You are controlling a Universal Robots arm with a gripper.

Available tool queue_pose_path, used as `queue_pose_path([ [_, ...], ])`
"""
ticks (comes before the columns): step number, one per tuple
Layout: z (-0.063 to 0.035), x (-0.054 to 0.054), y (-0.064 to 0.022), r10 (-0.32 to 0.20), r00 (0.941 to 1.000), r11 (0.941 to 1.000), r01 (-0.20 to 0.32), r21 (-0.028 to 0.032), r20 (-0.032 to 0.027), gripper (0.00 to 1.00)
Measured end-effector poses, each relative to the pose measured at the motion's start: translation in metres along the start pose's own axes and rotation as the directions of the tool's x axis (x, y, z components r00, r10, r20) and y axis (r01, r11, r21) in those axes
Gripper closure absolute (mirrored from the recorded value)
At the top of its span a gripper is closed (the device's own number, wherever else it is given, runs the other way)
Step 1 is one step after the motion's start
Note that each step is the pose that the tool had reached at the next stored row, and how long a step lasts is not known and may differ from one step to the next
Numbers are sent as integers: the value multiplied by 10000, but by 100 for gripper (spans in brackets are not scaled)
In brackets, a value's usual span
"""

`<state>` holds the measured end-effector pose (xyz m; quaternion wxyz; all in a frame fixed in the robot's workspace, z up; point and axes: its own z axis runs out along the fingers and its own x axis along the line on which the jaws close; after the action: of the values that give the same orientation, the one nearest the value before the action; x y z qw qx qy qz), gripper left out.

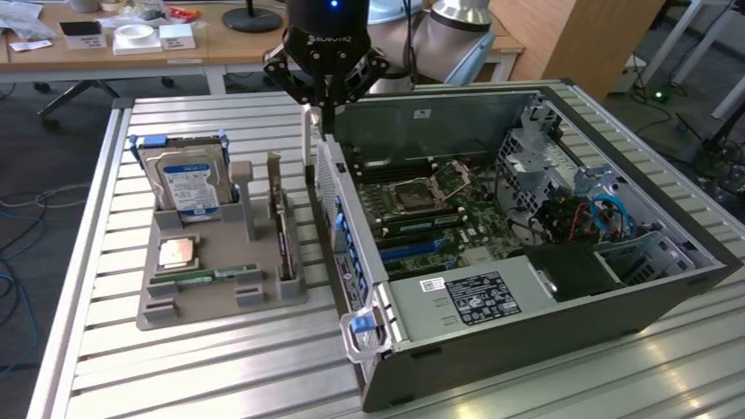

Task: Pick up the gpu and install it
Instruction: 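Reach for the gpu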

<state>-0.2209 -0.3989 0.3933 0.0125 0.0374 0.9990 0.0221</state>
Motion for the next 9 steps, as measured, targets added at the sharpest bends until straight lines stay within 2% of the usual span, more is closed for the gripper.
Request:
queue_pose_path([
  [9,-3,121,-9,0,10000,10000,0,0,0,89],
])
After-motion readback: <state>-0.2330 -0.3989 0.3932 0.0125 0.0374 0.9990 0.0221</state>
